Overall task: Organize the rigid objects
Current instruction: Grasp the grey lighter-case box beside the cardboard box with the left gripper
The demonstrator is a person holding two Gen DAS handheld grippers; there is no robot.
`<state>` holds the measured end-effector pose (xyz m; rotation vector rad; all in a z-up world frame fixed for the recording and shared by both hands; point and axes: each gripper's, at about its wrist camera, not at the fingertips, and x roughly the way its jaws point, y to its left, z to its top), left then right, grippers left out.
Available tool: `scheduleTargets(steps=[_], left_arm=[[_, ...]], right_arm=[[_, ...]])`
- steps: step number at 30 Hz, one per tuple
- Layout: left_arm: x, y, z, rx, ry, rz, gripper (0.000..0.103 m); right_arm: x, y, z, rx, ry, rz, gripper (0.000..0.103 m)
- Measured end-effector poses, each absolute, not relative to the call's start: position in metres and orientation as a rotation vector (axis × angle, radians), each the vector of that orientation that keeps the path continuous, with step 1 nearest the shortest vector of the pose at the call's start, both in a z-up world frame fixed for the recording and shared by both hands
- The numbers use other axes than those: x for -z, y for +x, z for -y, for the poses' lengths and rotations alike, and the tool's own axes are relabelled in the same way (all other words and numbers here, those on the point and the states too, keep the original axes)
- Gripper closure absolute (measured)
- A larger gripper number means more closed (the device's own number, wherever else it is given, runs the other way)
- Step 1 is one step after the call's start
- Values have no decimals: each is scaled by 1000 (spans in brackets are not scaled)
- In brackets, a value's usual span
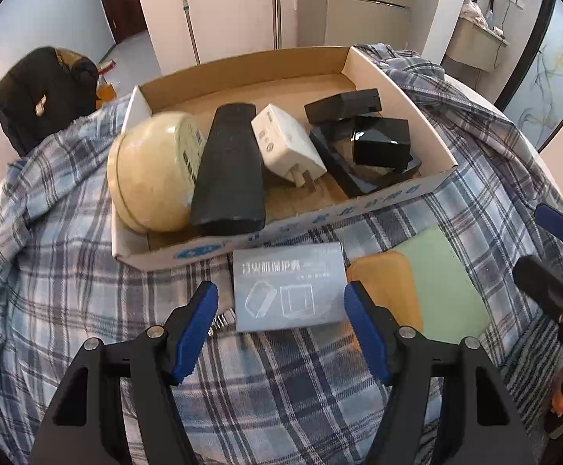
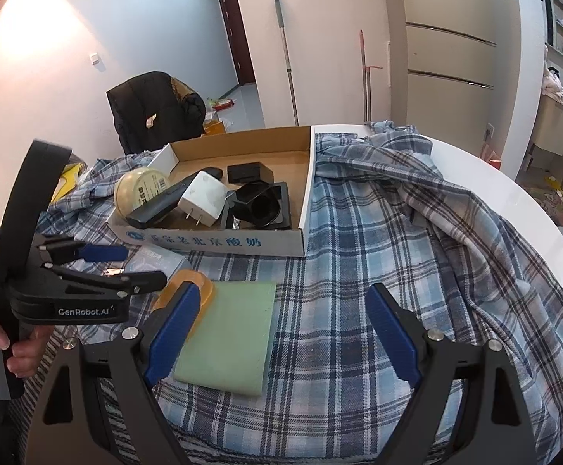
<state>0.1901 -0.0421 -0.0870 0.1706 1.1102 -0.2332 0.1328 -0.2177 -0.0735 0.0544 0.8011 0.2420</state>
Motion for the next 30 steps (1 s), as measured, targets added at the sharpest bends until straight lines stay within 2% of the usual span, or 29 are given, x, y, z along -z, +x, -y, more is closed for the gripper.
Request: scheduleTargets(steps=[15,23,30], left_arm=[[92,198,40,240,120,-1144,33],[100,196,54,222,200,-1146,36],[74,175,40,227,123,-1052,37]], right_arm=[[70,130,218,-250,52,-797,17],[72,130,216,-248,38,-803,17],[69,130,217,-249,46,-794,17]])
